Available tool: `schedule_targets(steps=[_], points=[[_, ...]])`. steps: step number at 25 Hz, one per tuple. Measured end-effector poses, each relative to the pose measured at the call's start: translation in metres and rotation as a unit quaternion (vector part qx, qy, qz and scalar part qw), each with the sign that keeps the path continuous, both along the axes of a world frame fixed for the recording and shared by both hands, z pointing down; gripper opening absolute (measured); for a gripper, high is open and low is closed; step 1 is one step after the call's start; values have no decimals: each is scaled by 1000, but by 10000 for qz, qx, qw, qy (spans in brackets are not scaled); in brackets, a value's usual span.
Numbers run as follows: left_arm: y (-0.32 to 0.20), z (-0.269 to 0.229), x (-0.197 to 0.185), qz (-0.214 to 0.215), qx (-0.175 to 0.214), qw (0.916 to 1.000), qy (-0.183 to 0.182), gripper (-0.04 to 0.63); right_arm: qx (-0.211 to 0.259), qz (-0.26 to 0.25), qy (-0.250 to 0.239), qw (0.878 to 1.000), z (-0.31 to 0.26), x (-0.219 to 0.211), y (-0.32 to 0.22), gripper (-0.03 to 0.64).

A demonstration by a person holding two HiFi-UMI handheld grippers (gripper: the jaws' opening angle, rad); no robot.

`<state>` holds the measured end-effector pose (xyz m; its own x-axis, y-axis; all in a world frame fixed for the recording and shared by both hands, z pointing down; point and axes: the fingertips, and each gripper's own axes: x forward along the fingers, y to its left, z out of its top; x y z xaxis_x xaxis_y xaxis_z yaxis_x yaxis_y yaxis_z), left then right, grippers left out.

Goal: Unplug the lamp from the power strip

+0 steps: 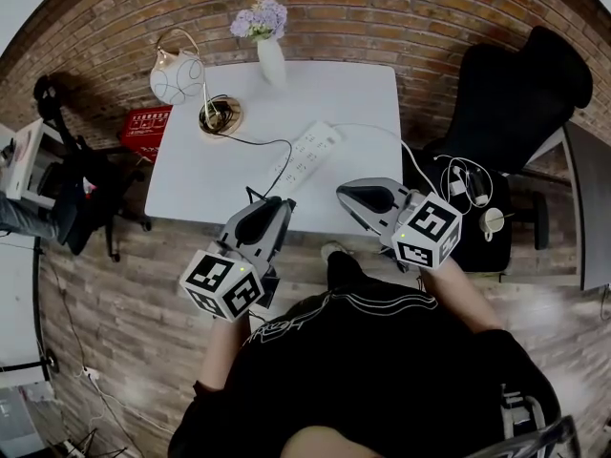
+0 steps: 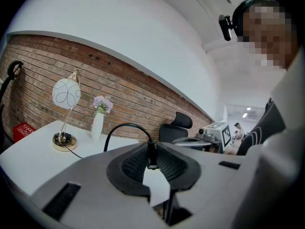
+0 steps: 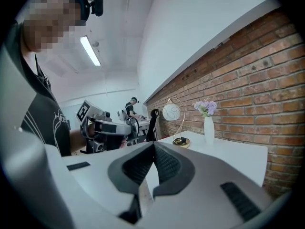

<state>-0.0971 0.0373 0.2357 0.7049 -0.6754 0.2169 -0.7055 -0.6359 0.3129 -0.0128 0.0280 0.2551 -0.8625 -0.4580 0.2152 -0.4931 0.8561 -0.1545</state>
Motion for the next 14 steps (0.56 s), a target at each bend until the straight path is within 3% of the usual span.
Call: schedule_targets(steps=[14], points=[[7,6,4,57,-26,10000,-76,48,-87,69,-64,9999,6,2,6,-4]])
